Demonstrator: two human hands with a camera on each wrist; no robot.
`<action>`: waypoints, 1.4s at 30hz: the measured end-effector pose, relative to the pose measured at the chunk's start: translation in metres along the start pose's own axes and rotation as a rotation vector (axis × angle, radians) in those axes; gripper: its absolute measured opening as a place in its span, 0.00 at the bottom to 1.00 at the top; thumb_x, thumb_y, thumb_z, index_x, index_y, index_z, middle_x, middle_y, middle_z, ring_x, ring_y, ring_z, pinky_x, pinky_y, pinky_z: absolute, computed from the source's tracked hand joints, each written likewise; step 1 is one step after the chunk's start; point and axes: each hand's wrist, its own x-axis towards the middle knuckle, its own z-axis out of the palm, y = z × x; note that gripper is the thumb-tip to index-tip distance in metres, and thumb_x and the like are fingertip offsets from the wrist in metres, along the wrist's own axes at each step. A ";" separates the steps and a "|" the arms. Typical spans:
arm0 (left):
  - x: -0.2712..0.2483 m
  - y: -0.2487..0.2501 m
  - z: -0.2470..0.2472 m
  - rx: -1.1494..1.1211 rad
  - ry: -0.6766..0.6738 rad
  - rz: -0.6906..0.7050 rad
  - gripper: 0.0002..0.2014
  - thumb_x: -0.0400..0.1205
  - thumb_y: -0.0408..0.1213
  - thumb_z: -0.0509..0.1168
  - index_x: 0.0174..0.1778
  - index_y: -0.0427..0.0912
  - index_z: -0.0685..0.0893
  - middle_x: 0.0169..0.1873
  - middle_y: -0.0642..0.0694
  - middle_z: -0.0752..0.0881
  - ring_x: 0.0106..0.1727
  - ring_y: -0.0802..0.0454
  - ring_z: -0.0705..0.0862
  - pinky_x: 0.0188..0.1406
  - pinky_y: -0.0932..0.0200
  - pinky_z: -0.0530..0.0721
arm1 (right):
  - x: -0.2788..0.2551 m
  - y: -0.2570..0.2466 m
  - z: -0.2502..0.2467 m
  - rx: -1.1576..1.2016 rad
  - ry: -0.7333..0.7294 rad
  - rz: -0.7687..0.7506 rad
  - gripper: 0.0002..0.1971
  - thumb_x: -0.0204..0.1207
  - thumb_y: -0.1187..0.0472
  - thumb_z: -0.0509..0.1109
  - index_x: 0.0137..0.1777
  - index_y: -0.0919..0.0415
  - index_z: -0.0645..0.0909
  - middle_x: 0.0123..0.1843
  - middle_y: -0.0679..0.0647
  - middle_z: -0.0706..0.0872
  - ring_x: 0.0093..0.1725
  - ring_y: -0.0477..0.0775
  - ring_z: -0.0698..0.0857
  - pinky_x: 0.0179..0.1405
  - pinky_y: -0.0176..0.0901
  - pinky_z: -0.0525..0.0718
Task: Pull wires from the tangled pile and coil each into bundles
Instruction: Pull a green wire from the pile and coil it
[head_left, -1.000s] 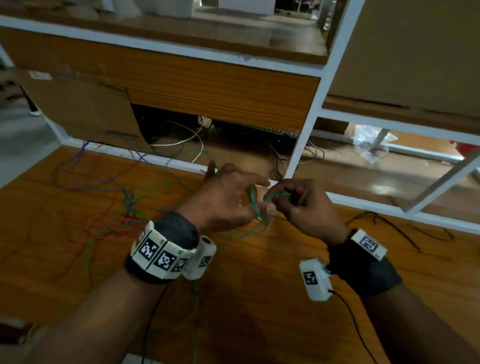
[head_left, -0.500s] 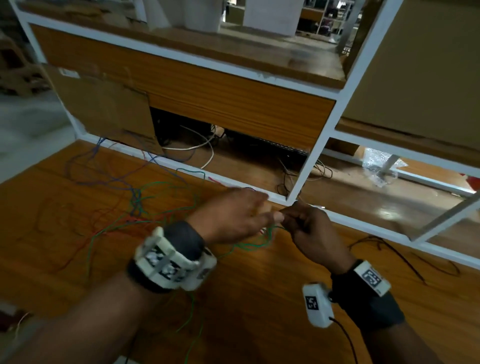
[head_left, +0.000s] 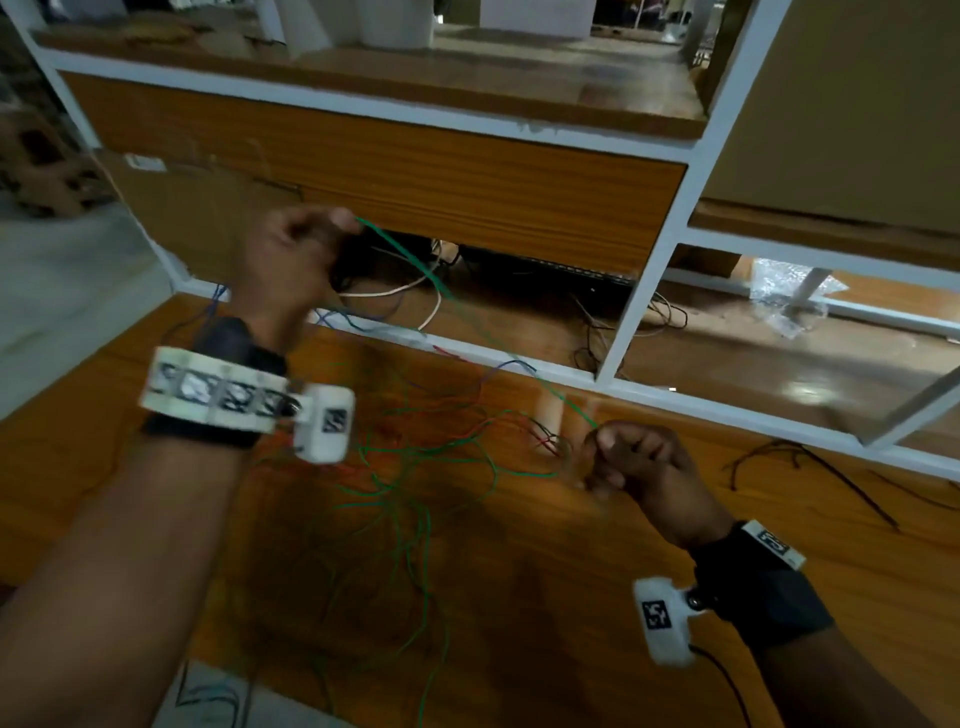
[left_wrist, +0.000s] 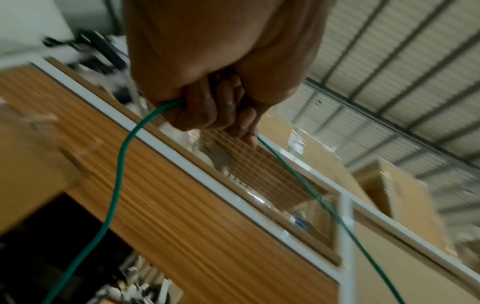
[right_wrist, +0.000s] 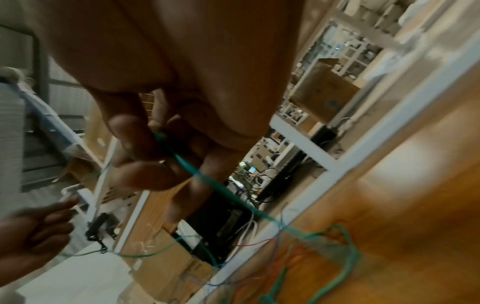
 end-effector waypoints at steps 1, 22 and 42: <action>0.009 -0.004 -0.014 0.059 0.053 -0.028 0.09 0.86 0.45 0.65 0.42 0.53 0.88 0.24 0.61 0.84 0.28 0.66 0.79 0.29 0.66 0.75 | -0.005 0.005 -0.006 0.003 0.018 0.031 0.16 0.87 0.60 0.65 0.42 0.68 0.88 0.28 0.63 0.68 0.27 0.57 0.75 0.45 0.67 0.89; -0.097 -0.063 0.062 0.325 -0.974 0.107 0.08 0.86 0.38 0.68 0.43 0.44 0.90 0.33 0.73 0.85 0.39 0.72 0.82 0.37 0.74 0.74 | -0.028 -0.042 -0.046 -0.606 0.205 -0.081 0.16 0.83 0.49 0.66 0.38 0.55 0.87 0.25 0.48 0.77 0.24 0.43 0.73 0.25 0.34 0.69; -0.138 -0.024 0.128 0.038 -0.943 0.185 0.06 0.84 0.42 0.70 0.46 0.46 0.91 0.35 0.58 0.88 0.38 0.64 0.85 0.37 0.61 0.81 | -0.048 -0.026 -0.010 -0.792 -0.031 -0.151 0.14 0.89 0.65 0.66 0.45 0.47 0.85 0.35 0.45 0.88 0.32 0.45 0.85 0.33 0.38 0.77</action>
